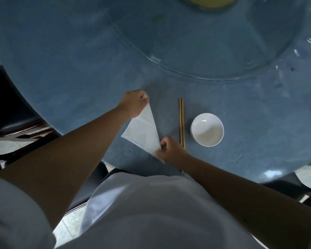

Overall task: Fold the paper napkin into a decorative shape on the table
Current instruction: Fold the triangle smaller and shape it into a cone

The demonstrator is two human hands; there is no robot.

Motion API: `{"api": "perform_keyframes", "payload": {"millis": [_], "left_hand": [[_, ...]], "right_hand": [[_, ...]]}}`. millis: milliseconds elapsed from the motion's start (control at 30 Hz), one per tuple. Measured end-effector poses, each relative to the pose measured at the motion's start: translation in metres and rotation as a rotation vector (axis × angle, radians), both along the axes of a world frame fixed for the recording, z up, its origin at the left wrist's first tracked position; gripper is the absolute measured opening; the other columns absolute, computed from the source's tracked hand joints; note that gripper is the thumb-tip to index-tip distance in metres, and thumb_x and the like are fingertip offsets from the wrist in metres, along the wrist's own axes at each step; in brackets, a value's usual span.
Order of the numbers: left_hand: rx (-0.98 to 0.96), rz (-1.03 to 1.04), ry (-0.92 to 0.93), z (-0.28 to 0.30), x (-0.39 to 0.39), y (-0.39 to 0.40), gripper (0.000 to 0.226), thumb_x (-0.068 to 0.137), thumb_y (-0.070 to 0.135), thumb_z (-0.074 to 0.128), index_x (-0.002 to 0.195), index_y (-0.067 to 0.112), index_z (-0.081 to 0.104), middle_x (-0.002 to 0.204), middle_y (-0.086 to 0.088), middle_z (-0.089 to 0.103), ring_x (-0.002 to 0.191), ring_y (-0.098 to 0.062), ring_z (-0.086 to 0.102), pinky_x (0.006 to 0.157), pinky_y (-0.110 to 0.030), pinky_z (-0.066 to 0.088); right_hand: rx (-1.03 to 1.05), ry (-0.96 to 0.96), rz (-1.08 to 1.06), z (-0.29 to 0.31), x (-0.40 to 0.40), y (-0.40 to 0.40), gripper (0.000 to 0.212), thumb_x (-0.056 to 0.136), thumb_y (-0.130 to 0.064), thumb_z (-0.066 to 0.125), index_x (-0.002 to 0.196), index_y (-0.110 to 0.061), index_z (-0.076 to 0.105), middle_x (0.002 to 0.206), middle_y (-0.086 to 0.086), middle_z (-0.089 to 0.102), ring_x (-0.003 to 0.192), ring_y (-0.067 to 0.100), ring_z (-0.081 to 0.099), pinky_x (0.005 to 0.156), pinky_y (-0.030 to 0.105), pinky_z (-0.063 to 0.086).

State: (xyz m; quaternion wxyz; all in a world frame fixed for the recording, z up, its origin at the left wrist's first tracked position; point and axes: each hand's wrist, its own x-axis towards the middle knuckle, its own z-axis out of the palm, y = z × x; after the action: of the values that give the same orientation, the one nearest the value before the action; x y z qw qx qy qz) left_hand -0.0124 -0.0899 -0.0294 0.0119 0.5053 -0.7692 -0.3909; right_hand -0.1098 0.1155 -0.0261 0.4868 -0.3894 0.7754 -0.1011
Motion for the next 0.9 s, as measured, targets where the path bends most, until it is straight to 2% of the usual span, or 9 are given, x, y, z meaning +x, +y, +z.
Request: {"api": "perform_keyframes", "payload": {"millis": [67,133,267,333,433,500,633,767,900], "left_hand": [[-0.067,-0.076,0.01,-0.001,0.001,0.003,0.028,0.09,0.023,0.058,0.115,0.013,0.061,0.109,-0.011,0.063,0.1,-0.029,0.058,0.082,-0.032,0.046],[-0.14,-0.139,-0.004,-0.003,0.008,0.012,0.043,0.09,0.021,0.058,0.131,0.009,0.05,0.13,-0.016,0.054,0.118,-0.035,0.049,0.097,-0.041,0.042],[-0.245,-0.263,-0.099,-0.007,0.042,0.051,0.062,0.09,0.027,0.055,0.145,0.012,0.032,0.151,-0.011,0.037,0.138,-0.029,0.032,0.106,-0.049,0.033],[-0.315,-0.401,-0.16,-0.011,0.064,0.074,0.066,0.09,0.029,0.051,0.147,0.007,0.029,0.155,-0.013,0.031,0.142,-0.028,0.027,0.108,-0.048,0.032],[-0.43,-0.526,-0.238,-0.02,0.09,0.103,0.065,0.091,0.037,0.041,0.145,0.001,0.035,0.153,-0.017,0.034,0.14,-0.032,0.034,0.108,-0.049,0.036],[-0.454,-0.542,-0.276,-0.027,0.1,0.114,0.067,0.092,0.043,0.04,0.146,0.003,0.034,0.154,-0.015,0.032,0.141,-0.029,0.033,0.11,-0.05,0.032],[-0.468,-0.594,-0.343,-0.036,0.113,0.122,0.078,0.092,0.052,0.039,0.151,0.007,0.018,0.161,-0.012,0.017,0.147,-0.025,0.018,0.115,-0.05,0.019],[-0.451,-0.571,-0.392,-0.032,0.112,0.124,0.078,0.093,0.055,0.035,0.152,0.009,0.013,0.162,-0.01,0.011,0.148,-0.024,0.012,0.117,-0.05,0.014],[-0.432,-0.536,-0.42,-0.031,0.117,0.131,0.079,0.092,0.055,0.033,0.153,0.01,0.012,0.162,-0.01,0.011,0.148,-0.024,0.013,0.116,-0.053,0.013]], "right_hand": [[0.001,0.016,-0.002,0.002,0.0,0.001,0.037,0.079,-0.037,0.066,0.106,-0.018,0.048,0.086,0.001,0.059,0.074,0.017,0.055,0.062,0.026,0.037],[-0.005,0.078,0.037,0.002,0.0,0.002,0.046,0.079,-0.041,0.062,0.116,-0.021,0.044,0.082,-0.002,0.057,0.072,0.015,0.055,0.061,0.027,0.038],[-0.002,0.101,0.14,0.003,-0.005,0.002,0.047,0.08,-0.042,0.054,0.122,-0.03,0.037,0.089,0.002,0.063,0.081,0.023,0.061,0.071,0.035,0.05],[-0.018,0.075,0.215,0.002,-0.008,0.0,0.048,0.079,-0.038,0.052,0.124,-0.036,0.035,0.093,0.005,0.065,0.085,0.026,0.063,0.075,0.037,0.052],[-0.042,0.096,0.39,0.002,-0.009,0.0,0.056,0.08,-0.033,0.048,0.132,-0.044,0.03,0.11,0.006,0.064,0.097,0.029,0.061,0.079,0.035,0.05],[-0.055,0.116,0.47,0.0,-0.01,0.0,0.058,0.079,-0.033,0.047,0.134,-0.043,0.03,0.118,0.003,0.062,0.105,0.027,0.059,0.082,0.034,0.046],[-0.06,0.087,0.517,-0.002,-0.014,-0.002,0.057,0.076,-0.027,0.044,0.133,-0.036,0.042,0.119,0.004,0.062,0.108,0.026,0.058,0.079,0.029,0.043],[-0.119,0.16,0.617,-0.007,-0.017,-0.002,0.044,0.087,-0.019,0.043,0.128,-0.029,0.051,0.128,0.004,0.059,0.114,0.027,0.055,0.091,0.038,0.047],[-0.181,0.305,0.747,-0.006,-0.015,-0.002,0.024,0.085,-0.022,0.05,0.105,-0.032,0.057,0.11,0.0,0.062,0.098,0.027,0.061,0.077,0.038,0.051]]}}
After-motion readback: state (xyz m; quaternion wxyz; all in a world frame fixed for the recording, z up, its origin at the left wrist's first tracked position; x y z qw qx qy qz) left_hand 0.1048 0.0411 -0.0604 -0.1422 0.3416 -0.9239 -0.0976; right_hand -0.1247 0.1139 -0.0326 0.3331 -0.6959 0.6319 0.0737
